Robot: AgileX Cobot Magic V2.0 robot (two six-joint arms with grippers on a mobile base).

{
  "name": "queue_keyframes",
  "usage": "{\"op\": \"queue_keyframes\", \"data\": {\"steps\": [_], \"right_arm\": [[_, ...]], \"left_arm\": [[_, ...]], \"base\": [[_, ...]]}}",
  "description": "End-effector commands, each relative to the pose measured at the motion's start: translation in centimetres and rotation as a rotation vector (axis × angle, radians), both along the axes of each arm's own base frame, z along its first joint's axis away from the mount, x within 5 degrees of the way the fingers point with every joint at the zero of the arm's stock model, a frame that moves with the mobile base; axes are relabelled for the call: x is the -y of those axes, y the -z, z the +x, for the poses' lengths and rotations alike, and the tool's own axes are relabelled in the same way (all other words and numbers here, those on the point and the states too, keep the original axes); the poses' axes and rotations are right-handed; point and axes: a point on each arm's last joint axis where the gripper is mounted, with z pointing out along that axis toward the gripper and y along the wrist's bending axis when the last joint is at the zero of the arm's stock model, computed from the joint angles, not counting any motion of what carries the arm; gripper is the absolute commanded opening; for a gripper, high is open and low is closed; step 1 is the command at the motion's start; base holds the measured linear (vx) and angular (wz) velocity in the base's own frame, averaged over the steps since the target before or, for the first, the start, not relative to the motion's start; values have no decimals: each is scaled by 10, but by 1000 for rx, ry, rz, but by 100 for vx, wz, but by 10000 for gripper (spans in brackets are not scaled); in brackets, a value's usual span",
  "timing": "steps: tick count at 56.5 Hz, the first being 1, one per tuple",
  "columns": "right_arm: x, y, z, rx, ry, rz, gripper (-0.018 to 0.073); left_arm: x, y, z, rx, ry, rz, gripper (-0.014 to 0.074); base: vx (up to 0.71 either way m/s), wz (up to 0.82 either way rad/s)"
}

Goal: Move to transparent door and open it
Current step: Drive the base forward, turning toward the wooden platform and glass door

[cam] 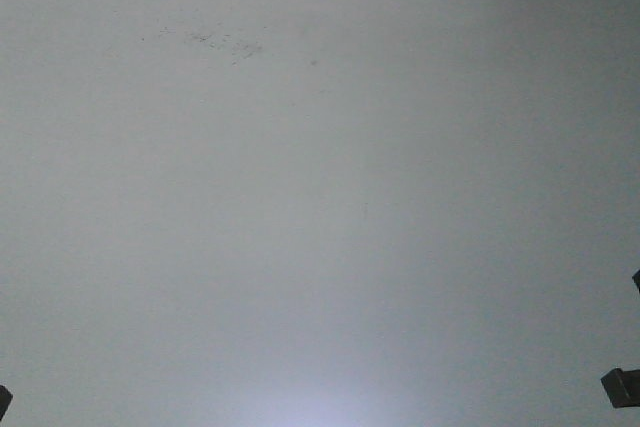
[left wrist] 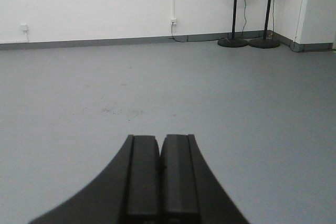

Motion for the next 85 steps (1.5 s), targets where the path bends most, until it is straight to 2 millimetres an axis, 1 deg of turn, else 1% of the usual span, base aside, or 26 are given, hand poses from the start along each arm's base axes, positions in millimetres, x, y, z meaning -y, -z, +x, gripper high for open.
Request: {"op": "queue_keyframes", "data": {"steps": [1, 57, 85], "right_arm": [[1, -7, -1, 93, 7, -3, -9], [1, -7, -1, 93, 7, -3, -9], [1, -7, -1, 93, 8, -3, -9]], "left_arm": [[-1, -17, -2, 123, -6, -20, -6], [-1, -17, -2, 123, -6, -20, -6], [-1, -17, -2, 123, -6, -20, -6]], "base": [[0, 0], [1, 2], [16, 10]]}}
